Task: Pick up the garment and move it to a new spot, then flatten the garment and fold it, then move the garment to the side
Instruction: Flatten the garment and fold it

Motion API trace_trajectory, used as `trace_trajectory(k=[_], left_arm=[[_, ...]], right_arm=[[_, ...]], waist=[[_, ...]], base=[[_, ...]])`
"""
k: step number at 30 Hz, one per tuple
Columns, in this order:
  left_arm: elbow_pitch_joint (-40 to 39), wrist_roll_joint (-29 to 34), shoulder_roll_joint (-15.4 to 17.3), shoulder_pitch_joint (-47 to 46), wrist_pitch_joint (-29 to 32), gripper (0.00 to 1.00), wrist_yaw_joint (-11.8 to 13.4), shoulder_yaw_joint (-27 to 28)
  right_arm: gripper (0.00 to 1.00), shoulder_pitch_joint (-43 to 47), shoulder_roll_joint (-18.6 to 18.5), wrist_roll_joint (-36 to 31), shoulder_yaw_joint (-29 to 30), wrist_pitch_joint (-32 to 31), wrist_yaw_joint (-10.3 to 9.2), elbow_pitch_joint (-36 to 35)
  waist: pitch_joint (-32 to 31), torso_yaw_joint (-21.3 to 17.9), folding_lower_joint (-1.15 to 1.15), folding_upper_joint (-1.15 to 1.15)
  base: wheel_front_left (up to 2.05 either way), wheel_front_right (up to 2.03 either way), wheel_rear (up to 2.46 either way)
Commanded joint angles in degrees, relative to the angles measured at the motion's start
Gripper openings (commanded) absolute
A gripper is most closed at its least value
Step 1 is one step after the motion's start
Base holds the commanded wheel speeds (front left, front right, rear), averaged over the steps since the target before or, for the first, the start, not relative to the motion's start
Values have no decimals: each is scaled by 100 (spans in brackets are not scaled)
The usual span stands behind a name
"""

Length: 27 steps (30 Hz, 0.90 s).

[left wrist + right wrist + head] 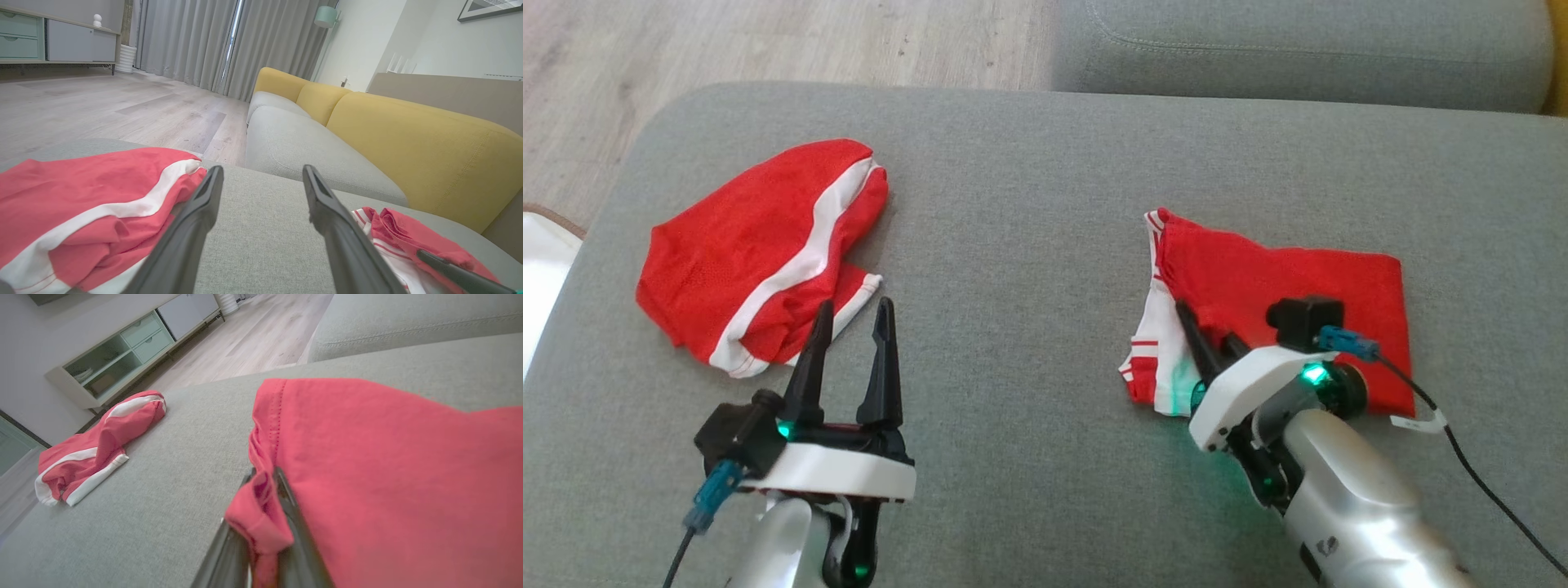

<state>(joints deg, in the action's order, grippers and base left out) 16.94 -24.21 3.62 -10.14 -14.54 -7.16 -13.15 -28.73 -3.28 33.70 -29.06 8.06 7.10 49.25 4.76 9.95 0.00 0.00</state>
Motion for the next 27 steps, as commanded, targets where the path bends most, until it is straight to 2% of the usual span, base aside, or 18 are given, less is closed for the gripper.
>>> trace_trajectory(k=[1,7,12,15,19,22,27], left_arm=[[-138,-17,37,-170,-46,100,-33,170],[-118,-24,44,-166,-46,100,-33,211],[-169,-23,42,-156,-46,100,-33,235],[-241,-14,36,-140,-46,100,-33,279],[-367,18,16,-116,-46,100,-33,346],[-443,48,-1,-96,-46,100,-33,393],[-476,103,-26,-49,-46,100,-33,409]], right_arm=[[100,-101,40,132,-204,61,39,-158],[100,-121,40,724,-865,17,39,-536],[100,-418,40,592,-664,407,39,-435],[100,-600,40,143,-199,594,39,-224],[100,-684,0,-736,752,682,39,-113],[100,-501,-125,-1484,1537,690,39,-494],[100,212,-68,-2442,2552,692,39,-1271]], waist=[[7,-16,0,0],[-2,-150,0,0],[-46,-361,0,0],[-68,-511,0,0],[-86,-702,0,0],[-103,-826,0,0],[-134,-977,0,0]], base=[[0,0,0],[0,0,0],[0,0,0],[0,0,0],[0,0,0],[0,0,0],[0,0,0]])
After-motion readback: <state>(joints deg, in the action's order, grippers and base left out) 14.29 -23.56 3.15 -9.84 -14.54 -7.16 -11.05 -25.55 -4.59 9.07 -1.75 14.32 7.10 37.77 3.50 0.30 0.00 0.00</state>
